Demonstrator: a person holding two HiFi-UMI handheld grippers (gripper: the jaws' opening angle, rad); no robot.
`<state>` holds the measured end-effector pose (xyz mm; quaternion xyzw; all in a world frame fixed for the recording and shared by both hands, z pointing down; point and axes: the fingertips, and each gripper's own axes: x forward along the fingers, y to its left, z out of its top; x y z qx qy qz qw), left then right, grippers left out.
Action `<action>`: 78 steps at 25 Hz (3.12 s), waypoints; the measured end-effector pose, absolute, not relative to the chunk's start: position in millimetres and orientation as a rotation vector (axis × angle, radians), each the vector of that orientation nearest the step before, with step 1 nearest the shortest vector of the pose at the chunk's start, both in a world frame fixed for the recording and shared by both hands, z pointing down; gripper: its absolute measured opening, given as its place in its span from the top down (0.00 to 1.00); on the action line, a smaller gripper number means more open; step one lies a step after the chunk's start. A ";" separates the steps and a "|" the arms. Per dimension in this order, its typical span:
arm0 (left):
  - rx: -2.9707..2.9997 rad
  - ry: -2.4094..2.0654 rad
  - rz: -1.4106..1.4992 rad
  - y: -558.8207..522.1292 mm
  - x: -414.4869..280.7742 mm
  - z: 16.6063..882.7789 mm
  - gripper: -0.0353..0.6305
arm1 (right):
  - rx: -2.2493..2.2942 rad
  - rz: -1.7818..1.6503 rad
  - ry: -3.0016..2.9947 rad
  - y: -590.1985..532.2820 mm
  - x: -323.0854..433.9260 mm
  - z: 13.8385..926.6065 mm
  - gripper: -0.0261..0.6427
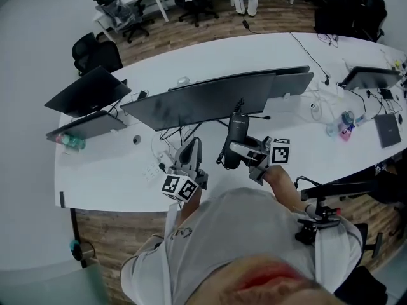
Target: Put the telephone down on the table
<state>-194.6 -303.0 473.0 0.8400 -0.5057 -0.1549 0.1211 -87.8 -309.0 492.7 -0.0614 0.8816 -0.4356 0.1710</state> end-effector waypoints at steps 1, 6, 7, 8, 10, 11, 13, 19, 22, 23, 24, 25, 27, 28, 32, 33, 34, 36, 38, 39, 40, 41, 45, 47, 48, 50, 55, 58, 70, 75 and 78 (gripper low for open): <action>2.445 -1.475 -0.458 -304.6 -196.4 473.9 0.93 | -0.186 -1.248 2.516 -312.9 -89.0 498.9 0.52; 2.444 -1.481 -0.456 -308.1 -204.3 474.2 0.93 | -0.224 -1.306 2.600 -327.1 -101.5 535.5 0.52; 2.445 -1.483 -0.455 -308.5 -206.0 473.8 0.93 | -0.229 -1.313 2.632 -328.9 -105.1 546.1 0.52; 2.443 -1.484 -0.454 -309.0 -207.6 473.9 0.93 | -0.230 -1.318 2.667 -330.4 -108.6 557.9 0.52; 2.436 -1.487 -0.452 -309.6 -210.6 476.0 0.93 | -0.235 -1.353 2.721 -331.8 -115.0 583.2 0.52; 2.432 -1.489 -0.451 -309.2 -211.8 477.8 0.93 | -0.242 -1.384 2.733 -331.8 -117.5 596.3 0.52; 2.425 -1.493 -0.450 -307.6 -213.3 481.3 0.93 | -0.262 -1.455 2.735 -331.7 -120.6 622.6 0.52; 2.407 -1.486 -0.453 -307.1 -211.4 485.6 0.93 | -0.311 -1.716 2.698 -324.4 -130.3 700.3 0.52; 2.410 -1.482 -0.457 -307.9 -210.2 486.9 0.93 | -0.388 -1.833 2.675 -326.3 -128.0 747.2 0.52; 2.412 -1.482 -0.458 -308.6 -209.7 486.3 0.93 | -0.410 -1.866 2.671 -326.8 -126.4 760.6 0.52; 2.414 -1.482 -0.459 -309.3 -209.4 485.7 0.93 | -0.431 -1.894 2.670 -326.9 -124.4 772.8 0.52; 2.415 -1.482 -0.458 -309.5 -209.3 485.5 0.93 | -0.449 -1.916 2.674 -326.4 -122.5 783.8 0.52; 2.415 -1.485 -0.454 -309.0 -210.4 486.2 0.93 | -0.476 -1.952 2.694 -324.1 -119.3 804.0 0.52; 2.413 -1.486 -0.452 -308.6 -211.2 486.8 0.93 | -0.487 -1.970 2.709 -322.4 -118.0 813.7 0.52; 2.408 -1.485 -0.443 -307.4 -212.0 488.5 0.93 | -0.535 -2.032 2.791 -316.2 -111.2 848.9 0.52; 2.408 -1.483 -0.440 -307.2 -211.9 489.0 0.93 | -0.548 -2.047 2.801 -314.7 -109.5 855.7 0.52; 2.408 -1.481 -0.437 -307.1 -212.1 489.6 0.93 | -0.561 -2.064 2.800 -313.6 -108.1 861.6 0.52; 2.407 -1.480 -0.431 -307.6 -212.7 490.7 0.93 | -0.587 -2.102 2.780 -313.5 -105.8 872.1 0.52; 2.409 -1.481 -0.424 -307.6 -212.7 491.3 0.93 | -0.618 -2.136 2.759 -314.1 -103.2 882.1 0.52; 2.410 -1.482 -0.422 -307.4 -212.4 491.3 0.93 | -0.635 -2.152 2.754 -314.1 -101.6 887.3 0.52; 2.410 -1.483 -0.421 -307.5 -212.2 491.1 0.93 | -0.653 -2.168 2.752 -314.1 -99.9 892.5 0.52; 2.410 -1.484 -0.421 -307.7 -212.2 491.0 0.93 | -0.669 -2.184 2.753 -313.8 -98.3 897.4 0.52; 2.410 -1.484 -0.415 -307.1 -212.5 490.8 0.93 | -0.707 -2.248 2.766 -307.7 -94.6 917.2 0.52; 2.411 -1.483 -0.410 -306.8 -212.0 491.1 0.93 | -0.711 -2.264 2.770 -304.4 -93.3 925.9 0.52; 2.411 -1.483 -0.409 -306.8 -211.7 491.5 0.93 | -0.702 -2.260 2.773 -303.7 -93.2 927.6 0.52; 2.407 -1.483 -0.412 -307.0 -211.4 492.4 0.93 | -0.679 -2.242 2.785 -304.0 -93.4 927.5 0.52; 2.407 -1.482 -0.408 -308.3 -209.6 493.9 0.93 | -0.713 -2.267 2.754 -305.5 -95.1 927.6 0.52; 2.411 -1.476 -0.407 -308.5 -207.1 493.3 0.93 | -0.733 -2.216 2.815 -303.0 -95.6 926.6 0.52; 2.410 -1.485 -0.391 -306.2 -207.1 494.4 0.93 | -1.125 -1.991 2.968 -323.3 -61.8 931.6 0.51; 2.416 -1.478 -0.389 -306.5 -205.4 494.5 0.93 | -1.251 -1.870 2.929 -335.1 -48.1 921.4 0.51; 2.417 -1.472 -0.389 -306.7 -204.2 493.7 0.93 | -1.315 -1.779 2.920 -345.8 -41.4 908.9 0.51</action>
